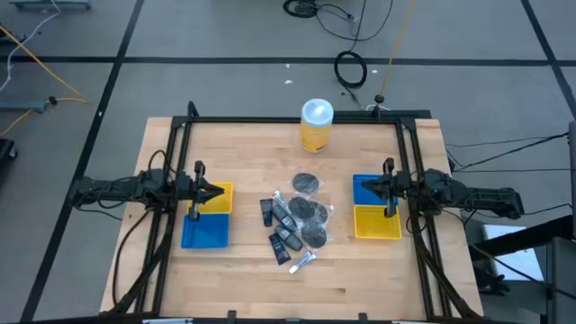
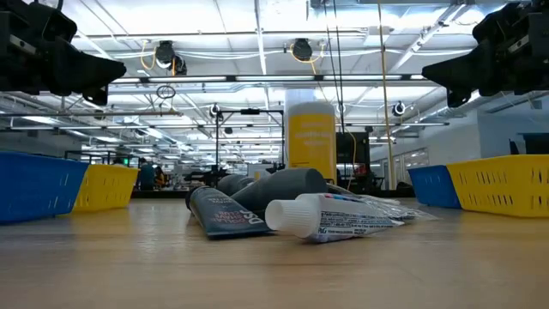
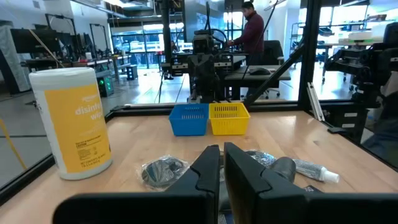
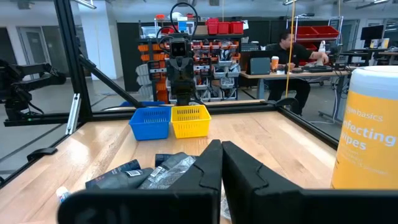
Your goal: Pick & Place Travel size toiletries
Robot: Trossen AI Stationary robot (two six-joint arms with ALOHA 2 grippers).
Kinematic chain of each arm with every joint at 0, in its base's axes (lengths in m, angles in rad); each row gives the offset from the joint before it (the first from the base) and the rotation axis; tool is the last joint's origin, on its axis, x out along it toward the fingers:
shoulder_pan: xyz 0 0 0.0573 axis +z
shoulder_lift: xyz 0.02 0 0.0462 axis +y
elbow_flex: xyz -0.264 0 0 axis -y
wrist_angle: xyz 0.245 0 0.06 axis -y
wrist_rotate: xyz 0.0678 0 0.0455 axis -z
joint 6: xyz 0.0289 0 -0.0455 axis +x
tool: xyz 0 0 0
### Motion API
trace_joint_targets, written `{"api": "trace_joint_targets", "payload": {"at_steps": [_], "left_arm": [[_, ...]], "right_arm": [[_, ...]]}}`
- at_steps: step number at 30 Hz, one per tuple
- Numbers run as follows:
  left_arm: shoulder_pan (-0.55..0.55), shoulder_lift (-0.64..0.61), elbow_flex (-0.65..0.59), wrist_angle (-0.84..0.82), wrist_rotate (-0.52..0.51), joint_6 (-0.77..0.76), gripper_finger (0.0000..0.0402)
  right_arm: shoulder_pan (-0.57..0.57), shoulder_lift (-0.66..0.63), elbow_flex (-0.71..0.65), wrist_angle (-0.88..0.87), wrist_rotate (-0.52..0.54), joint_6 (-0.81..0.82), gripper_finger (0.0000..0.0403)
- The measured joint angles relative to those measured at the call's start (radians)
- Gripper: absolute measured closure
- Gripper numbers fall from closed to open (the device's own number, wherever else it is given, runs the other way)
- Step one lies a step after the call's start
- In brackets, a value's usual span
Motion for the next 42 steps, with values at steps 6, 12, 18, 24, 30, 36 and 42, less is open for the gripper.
{"api": "trace_joint_targets", "payload": {"at_steps": [6,12,18,24,30,36,42], "left_arm": [[0.000,0.000,0.000,0.000,0.000,0.000,0.0376],[0.000,0.000,0.000,0.000,0.000,0.000,0.0376],[0.000,0.000,0.000,0.000,0.000,0.000,0.0376],[0.000,0.000,0.000,0.000,0.000,0.000,0.0376],[0.000,0.000,0.000,0.000,0.000,0.000,0.0376],[0.000,0.000,0.000,0.000,0.000,0.000,0.0376],[0.000,0.000,0.000,0.000,0.000,0.000,0.0376]], "right_arm": [[0.000,0.000,0.000,0.000,0.000,0.000,0.0403],[0.000,0.000,0.000,0.005,0.000,-0.031,0.0403],[0.000,0.000,0.000,0.108,0.000,-0.154,0.0403],[0.000,0.000,0.000,0.169,0.000,0.005,0.0403],[0.000,0.016,0.000,0.236,-0.101,0.164,0.0403],[0.080,0.199,0.000,0.386,-0.157,0.192,0.0403],[0.229,0.530,0.007,0.580,-0.070,0.091,0.0403]]}}
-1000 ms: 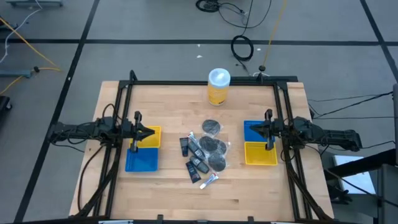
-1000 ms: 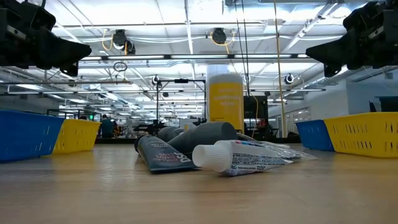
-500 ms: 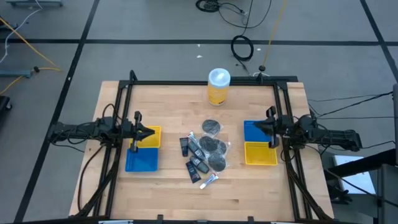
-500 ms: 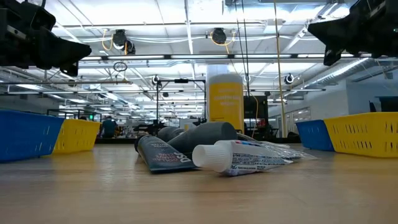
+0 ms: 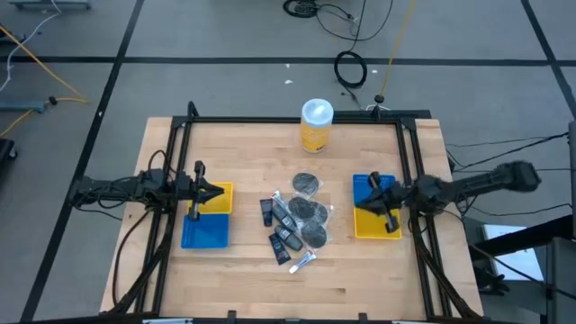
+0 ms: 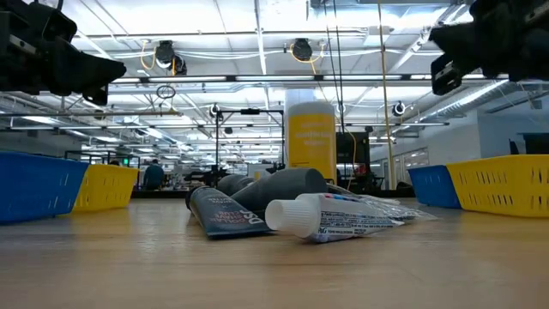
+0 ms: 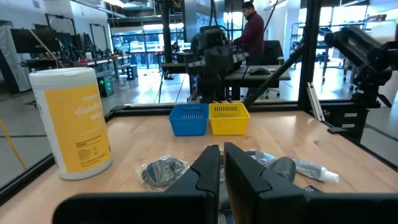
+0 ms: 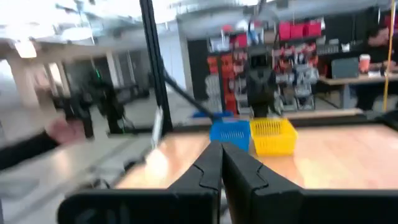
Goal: Pick & Place Travel size toiletries
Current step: Put the bottom white toothpaste into the right yellow bin
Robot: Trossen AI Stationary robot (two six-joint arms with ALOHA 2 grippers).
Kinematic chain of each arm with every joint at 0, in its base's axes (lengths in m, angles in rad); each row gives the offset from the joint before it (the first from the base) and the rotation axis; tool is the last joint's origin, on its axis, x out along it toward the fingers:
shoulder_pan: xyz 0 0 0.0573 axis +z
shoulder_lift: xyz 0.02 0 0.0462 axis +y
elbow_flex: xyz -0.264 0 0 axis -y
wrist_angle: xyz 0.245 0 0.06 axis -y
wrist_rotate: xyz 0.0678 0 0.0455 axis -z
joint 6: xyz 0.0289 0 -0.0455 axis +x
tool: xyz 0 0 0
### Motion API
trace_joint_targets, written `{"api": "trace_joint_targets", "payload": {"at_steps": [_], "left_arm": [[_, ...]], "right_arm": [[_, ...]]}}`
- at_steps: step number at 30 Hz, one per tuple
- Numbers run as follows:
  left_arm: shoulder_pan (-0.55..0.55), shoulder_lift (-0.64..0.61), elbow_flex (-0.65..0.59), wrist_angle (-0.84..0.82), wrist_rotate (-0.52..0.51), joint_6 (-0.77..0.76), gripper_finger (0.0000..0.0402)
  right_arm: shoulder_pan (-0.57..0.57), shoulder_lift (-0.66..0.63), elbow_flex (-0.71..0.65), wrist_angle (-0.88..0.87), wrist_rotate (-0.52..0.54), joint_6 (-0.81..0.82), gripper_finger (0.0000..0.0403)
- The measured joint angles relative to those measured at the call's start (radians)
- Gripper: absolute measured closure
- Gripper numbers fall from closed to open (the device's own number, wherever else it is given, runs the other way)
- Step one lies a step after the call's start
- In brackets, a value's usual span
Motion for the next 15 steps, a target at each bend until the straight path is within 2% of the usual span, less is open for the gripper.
{"api": "trace_joint_targets", "payload": {"at_steps": [7,12,15], "left_arm": [[0.000,0.000,0.000,0.000,0.000,0.037,0.0376],[0.000,0.000,0.000,0.002,0.000,0.022,0.0376],[0.000,0.000,0.000,0.010,0.000,-0.001,0.0376]], "right_arm": [[0.117,0.428,0.127,0.056,0.101,-0.100,0.0395],[0.169,0.695,0.281,0.048,0.100,-0.120,0.0359],[0.203,0.814,0.397,0.041,0.098,-0.145,0.0328]]}}
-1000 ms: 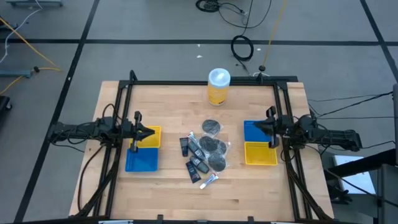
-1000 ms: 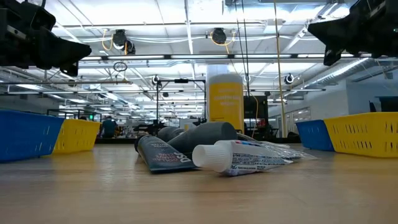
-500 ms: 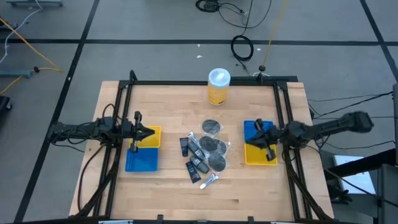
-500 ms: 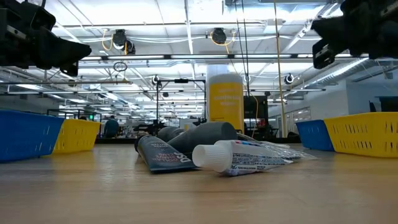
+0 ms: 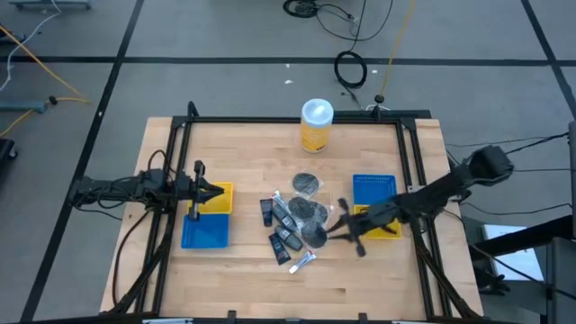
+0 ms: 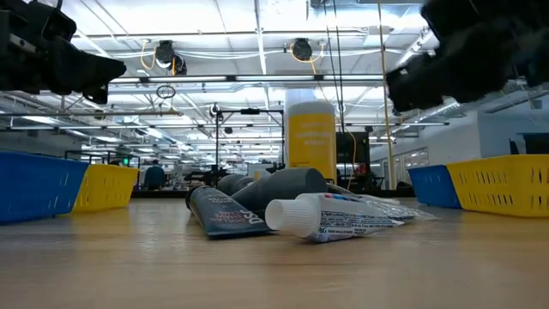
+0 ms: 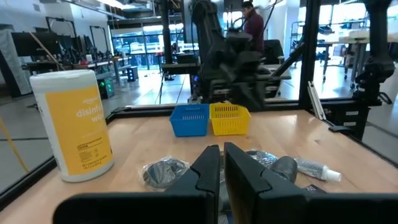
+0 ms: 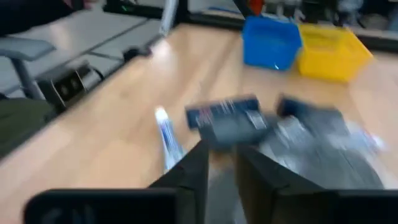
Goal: Pick & Place Travel size toiletries
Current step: Put the bottom white toothpaste into the right yellow bin
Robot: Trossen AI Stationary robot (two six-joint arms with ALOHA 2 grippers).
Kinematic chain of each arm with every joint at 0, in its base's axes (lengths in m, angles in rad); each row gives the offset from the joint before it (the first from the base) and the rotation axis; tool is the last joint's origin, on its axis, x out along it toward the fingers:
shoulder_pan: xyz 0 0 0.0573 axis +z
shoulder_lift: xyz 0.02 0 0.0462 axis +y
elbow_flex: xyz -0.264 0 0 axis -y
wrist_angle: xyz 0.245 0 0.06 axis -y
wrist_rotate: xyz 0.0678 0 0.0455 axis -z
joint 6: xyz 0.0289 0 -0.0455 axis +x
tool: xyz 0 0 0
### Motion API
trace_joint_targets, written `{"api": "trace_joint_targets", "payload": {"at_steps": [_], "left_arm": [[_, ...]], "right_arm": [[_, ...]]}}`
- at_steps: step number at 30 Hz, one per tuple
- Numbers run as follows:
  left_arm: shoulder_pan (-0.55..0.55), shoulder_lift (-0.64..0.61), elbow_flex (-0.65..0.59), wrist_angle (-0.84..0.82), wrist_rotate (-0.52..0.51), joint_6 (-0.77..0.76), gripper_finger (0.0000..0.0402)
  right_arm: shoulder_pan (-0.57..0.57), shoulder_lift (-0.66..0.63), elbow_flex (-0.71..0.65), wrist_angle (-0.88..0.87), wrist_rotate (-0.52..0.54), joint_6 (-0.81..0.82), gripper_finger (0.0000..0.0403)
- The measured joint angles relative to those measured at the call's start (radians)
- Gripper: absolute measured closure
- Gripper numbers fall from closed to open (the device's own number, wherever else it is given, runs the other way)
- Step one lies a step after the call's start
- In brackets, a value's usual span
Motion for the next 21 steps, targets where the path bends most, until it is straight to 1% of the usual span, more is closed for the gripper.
{"api": "trace_joint_targets", "payload": {"at_steps": [4,7,10,13,17,19,21], "left_arm": [[0.000,0.000,0.000,0.047,0.000,-0.066,0.0376],[0.000,0.000,0.000,0.109,0.000,-0.123,0.0376],[0.000,0.000,0.000,0.167,0.000,-0.130,0.0376],[0.000,0.000,0.000,0.190,0.000,-0.129,0.0376],[0.000,0.000,0.000,0.194,0.002,-0.183,0.0376],[0.000,0.000,0.000,0.193,0.009,-0.216,0.0376],[0.000,0.000,0.000,0.174,0.025,-0.242,0.0376]], "right_arm": [[0.040,0.136,0.129,-0.079,-0.002,-0.002,0.0283],[0.068,0.211,0.218,-0.099,-0.001,-0.002,0.0251],[0.088,0.283,0.279,-0.136,-0.002,-0.002,0.0222],[0.094,0.346,0.337,-0.132,-0.005,-0.002,0.0196],[0.078,0.440,0.429,-0.178,-0.054,-0.012,0.0169],[0.067,0.484,0.480,-0.225,-0.078,-0.037,0.0163],[0.060,0.511,0.522,-0.271,-0.081,-0.067,0.0159]]}}
